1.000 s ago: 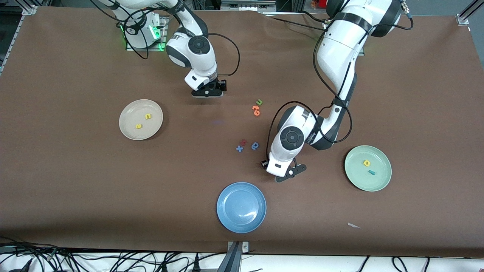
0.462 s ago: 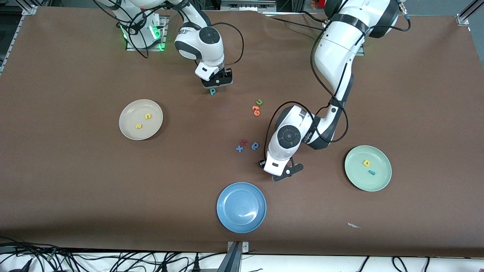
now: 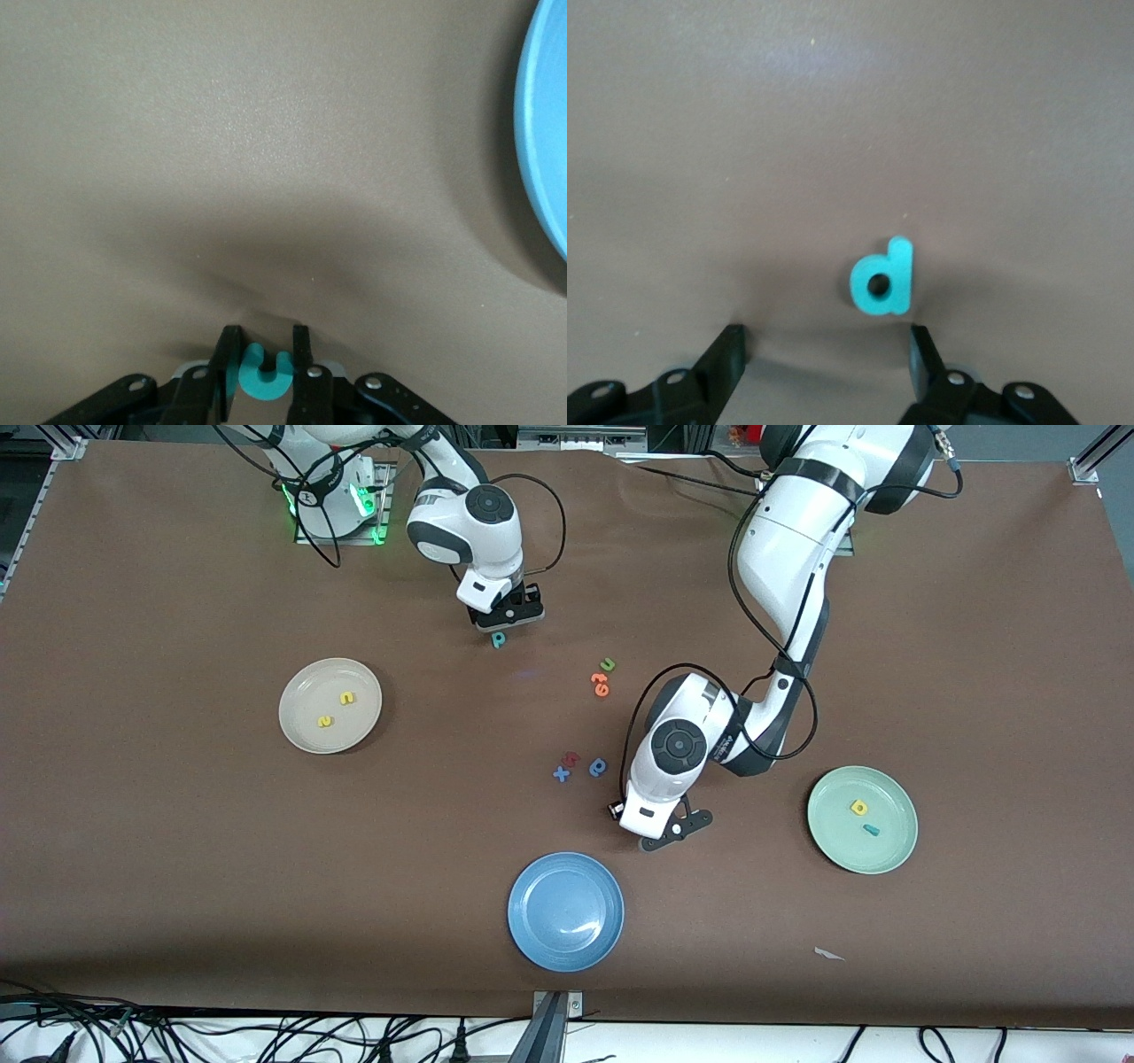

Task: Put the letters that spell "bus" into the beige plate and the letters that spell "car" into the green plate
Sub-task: 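Lower the teal c onto the green plate and open the left gripper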

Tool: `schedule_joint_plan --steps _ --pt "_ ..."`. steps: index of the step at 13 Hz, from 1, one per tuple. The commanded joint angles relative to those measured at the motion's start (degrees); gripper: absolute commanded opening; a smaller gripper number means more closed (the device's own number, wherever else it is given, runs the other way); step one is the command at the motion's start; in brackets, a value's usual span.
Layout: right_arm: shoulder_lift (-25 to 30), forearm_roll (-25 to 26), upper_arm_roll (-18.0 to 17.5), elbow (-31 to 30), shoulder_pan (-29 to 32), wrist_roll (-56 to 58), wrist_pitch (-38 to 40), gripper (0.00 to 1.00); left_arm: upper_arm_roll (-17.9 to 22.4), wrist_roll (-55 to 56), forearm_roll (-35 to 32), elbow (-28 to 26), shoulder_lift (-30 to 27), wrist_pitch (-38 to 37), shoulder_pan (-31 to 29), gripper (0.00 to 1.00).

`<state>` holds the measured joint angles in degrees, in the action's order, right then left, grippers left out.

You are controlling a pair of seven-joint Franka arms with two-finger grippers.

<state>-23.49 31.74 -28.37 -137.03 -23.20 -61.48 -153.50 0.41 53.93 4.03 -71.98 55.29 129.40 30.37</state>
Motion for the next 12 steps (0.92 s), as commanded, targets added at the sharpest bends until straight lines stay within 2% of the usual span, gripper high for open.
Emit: schedule_joint_plan --steps 1,6,10,12 --pt "0.37 3.85 1.99 -1.13 0.61 -0.66 -1.36 0.83 0.56 -0.23 0.36 -0.97 -0.09 0.51 0.48 0.23" --pt "-0.50 3.95 3.40 -1.13 0.78 -0.57 -4.52 0.82 0.56 -5.13 0.36 -0.36 -2.54 -4.48 -2.32 0.20" --pt "-0.68 4.04 3.40 -2.18 0.78 -0.66 -4.96 0.73 0.56 -19.26 0.45 -0.09 -6.23 -14.41 -9.52 0.18" --pt "-0.25 4.04 3.40 -3.67 0.61 -0.75 -5.84 0.69 0.82 -31.63 0.36 0.08 -7.55 -19.51 -14.87 0.18"
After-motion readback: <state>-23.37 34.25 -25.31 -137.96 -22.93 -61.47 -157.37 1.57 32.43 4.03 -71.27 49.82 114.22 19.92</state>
